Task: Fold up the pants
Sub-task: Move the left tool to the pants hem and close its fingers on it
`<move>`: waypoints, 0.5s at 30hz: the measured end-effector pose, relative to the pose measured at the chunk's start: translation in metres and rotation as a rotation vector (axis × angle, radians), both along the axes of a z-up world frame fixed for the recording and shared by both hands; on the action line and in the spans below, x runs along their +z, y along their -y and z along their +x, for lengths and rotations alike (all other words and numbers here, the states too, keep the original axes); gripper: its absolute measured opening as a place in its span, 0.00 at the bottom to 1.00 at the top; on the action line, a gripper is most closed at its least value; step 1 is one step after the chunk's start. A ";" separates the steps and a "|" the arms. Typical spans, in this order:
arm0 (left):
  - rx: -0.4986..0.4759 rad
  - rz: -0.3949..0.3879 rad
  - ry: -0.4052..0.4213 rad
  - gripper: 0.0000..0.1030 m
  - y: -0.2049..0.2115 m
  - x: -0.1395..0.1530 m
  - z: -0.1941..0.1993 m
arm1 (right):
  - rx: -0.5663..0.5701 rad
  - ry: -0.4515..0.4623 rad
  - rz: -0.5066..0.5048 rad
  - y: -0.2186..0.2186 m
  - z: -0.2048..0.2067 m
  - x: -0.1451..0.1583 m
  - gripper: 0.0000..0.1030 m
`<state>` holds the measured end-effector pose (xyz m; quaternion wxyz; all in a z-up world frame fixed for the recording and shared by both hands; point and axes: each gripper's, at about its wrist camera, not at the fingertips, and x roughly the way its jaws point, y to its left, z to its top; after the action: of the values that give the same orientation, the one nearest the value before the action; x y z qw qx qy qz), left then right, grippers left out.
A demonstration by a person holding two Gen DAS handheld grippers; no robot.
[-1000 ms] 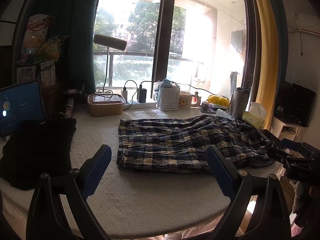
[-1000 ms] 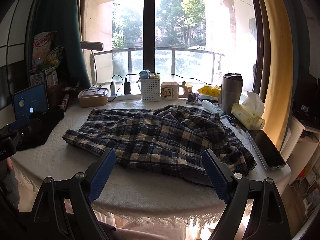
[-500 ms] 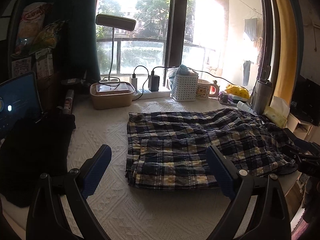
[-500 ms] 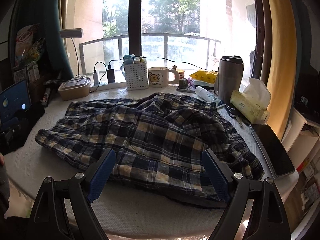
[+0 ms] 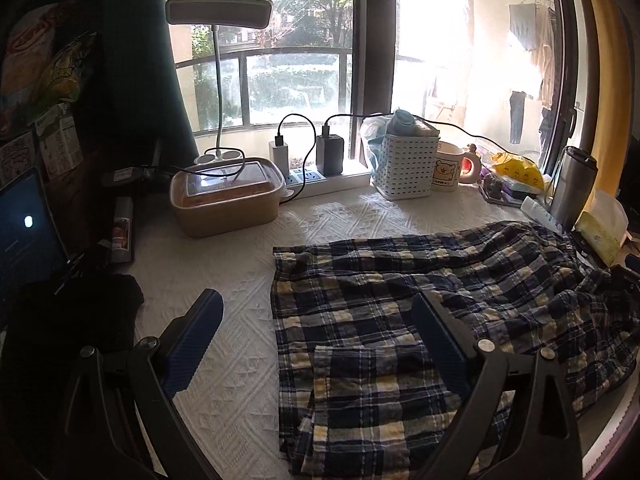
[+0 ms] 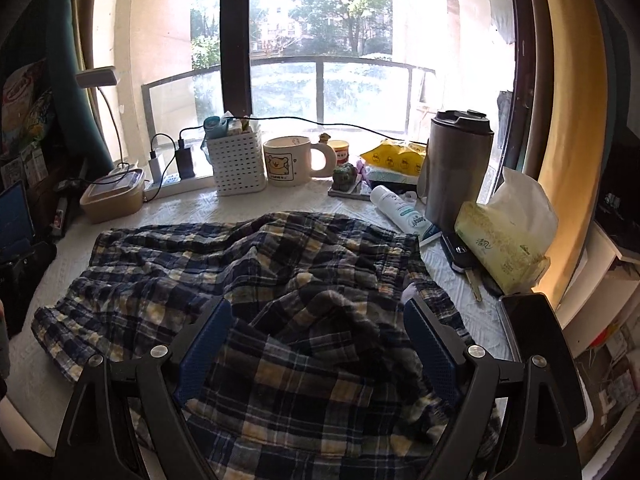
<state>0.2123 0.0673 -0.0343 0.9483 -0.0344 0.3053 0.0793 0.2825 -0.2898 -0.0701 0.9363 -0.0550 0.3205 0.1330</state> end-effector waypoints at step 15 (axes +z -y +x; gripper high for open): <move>-0.023 -0.091 -0.206 0.92 -0.064 -0.051 0.118 | 0.056 -0.123 -0.091 0.045 0.135 -0.009 0.87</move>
<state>0.3304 0.1312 -0.0850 0.9102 -0.0655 0.4048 0.0578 0.4171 -0.3344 -0.0791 0.9072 -0.0981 0.3814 0.1478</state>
